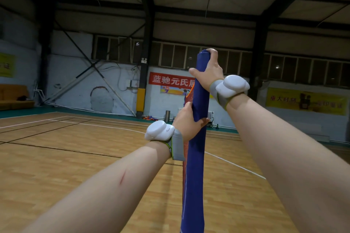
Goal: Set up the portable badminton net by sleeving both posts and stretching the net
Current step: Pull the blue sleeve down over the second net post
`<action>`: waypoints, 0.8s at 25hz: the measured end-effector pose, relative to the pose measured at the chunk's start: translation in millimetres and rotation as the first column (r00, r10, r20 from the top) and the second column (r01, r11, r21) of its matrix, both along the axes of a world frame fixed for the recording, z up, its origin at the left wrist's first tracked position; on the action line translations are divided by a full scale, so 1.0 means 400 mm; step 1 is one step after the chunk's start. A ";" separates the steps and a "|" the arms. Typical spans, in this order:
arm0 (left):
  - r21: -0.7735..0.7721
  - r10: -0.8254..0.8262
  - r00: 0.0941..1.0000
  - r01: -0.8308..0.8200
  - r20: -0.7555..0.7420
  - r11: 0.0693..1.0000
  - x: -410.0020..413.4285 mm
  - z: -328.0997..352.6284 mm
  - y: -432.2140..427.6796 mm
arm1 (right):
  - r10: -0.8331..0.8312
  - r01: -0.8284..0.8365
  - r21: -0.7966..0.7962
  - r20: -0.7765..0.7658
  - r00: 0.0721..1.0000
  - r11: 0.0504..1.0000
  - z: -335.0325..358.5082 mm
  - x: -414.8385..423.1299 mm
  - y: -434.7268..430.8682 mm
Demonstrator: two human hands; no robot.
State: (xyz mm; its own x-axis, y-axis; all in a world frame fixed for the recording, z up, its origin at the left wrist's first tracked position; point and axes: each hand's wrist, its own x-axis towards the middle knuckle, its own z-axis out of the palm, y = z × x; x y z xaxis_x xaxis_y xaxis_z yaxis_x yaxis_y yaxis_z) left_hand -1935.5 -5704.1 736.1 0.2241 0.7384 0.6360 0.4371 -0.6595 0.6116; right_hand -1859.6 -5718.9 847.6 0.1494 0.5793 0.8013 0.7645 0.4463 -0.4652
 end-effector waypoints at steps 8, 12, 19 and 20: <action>0.010 -0.018 1.000 0.018 0.009 1.000 0.011 -0.011 -0.006 | 0.040 -0.037 0.052 -0.051 0.998 0.998 -0.002 0.008 0.015; -0.014 -0.086 0.991 0.088 0.102 0.996 -0.010 -0.033 -0.022 | 0.139 -0.143 -0.060 -0.066 0.988 0.988 -0.049 0.038 0.000; -0.187 -0.091 0.980 0.124 0.177 0.975 -0.022 -0.197 -0.056 | 0.213 -0.252 -0.149 -0.239 0.947 0.956 -0.313 0.085 -0.032; -0.196 -0.085 0.979 0.121 0.184 0.973 -0.020 -0.216 -0.064 | 0.203 -0.244 -0.168 -0.228 0.952 0.955 -0.346 0.089 -0.039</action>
State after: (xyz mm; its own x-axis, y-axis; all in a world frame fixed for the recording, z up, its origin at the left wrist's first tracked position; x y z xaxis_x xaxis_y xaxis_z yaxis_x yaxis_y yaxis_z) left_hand -1943.4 -5729.7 649.8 0.2058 0.8358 0.5090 0.2485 -0.5477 0.7989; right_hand -1824.2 -5734.3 709.0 0.1486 0.7563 0.6372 0.5336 0.4812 -0.6955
